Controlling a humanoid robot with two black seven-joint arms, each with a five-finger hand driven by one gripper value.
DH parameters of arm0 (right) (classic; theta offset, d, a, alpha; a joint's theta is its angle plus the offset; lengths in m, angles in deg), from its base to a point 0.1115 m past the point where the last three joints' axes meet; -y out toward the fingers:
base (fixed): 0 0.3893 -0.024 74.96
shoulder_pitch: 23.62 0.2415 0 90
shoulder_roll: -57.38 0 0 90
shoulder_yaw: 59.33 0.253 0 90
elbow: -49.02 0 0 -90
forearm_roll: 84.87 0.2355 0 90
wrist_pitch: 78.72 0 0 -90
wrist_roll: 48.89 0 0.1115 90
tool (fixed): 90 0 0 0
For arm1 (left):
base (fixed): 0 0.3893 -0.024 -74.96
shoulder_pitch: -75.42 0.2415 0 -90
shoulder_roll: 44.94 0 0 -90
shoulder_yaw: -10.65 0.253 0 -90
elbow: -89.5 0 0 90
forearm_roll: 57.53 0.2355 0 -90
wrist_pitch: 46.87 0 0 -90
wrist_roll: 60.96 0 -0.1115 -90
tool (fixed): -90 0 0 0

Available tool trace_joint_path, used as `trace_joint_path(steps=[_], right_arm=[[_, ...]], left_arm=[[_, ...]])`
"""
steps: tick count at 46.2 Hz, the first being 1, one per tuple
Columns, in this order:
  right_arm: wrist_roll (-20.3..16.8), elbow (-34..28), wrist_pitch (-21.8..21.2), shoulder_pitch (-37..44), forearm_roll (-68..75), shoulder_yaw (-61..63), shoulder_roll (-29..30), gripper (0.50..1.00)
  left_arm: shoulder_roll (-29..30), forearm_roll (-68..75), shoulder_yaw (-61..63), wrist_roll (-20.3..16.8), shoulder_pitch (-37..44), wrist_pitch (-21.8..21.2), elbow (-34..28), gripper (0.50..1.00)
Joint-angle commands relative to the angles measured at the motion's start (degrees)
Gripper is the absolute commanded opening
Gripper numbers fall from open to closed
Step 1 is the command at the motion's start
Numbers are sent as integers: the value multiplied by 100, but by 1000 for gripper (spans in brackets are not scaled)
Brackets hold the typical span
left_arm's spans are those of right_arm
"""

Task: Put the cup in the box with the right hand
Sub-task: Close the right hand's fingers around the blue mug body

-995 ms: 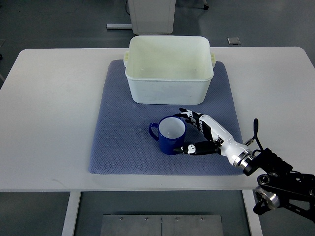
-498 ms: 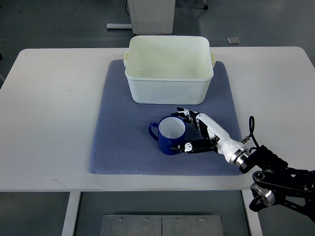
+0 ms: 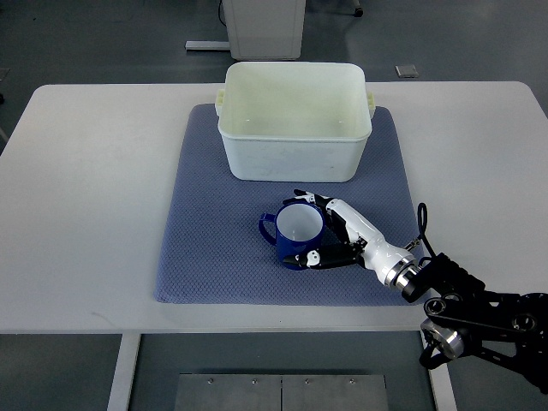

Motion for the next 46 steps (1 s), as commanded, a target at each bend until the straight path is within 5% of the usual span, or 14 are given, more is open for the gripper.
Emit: trace_joint_path(steps=[1,30,41,46], right_arm=[[-2,1,0,14,73,0,8,1000],[-20,115,53,286,530,-229,298,996],[-11,124,254,506,548,-527,386,868],[-11,142,307,559,548,-589,386,849]], left_arm=[[0,0,0,0,0,0,0,1000],[0,-9,0,0,0,0,0,1000],[0,0,0,0,0,0,0,1000],[0,-9,0,0,0,0,0,1000]])
